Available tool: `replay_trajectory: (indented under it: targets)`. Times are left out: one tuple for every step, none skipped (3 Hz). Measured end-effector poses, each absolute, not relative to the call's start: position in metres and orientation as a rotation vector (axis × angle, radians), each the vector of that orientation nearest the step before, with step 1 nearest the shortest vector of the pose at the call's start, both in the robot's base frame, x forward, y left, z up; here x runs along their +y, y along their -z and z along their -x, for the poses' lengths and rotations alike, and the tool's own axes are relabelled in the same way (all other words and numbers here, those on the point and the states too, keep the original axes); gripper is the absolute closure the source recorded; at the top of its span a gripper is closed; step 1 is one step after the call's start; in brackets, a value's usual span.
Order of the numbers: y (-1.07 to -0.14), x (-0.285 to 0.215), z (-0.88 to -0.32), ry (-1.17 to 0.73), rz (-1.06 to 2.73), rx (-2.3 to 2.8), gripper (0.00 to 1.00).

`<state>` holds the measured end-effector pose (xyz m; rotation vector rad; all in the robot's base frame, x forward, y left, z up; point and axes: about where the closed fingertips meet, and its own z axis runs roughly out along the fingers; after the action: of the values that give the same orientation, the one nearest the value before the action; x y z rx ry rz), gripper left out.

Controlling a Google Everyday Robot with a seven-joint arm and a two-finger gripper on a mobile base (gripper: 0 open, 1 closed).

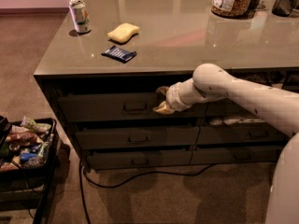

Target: Open top drawer

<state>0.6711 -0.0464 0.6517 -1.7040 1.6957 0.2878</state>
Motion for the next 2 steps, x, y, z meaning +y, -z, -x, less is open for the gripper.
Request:
replay_trajectory:
  targets:
    - [-0.6517, -0.0464, -0.6711, -0.288, 1.704, 1.696, 0.89]
    - [-0.6517, -0.0463, -0.6711, -0.288, 1.704, 1.696, 1.0]
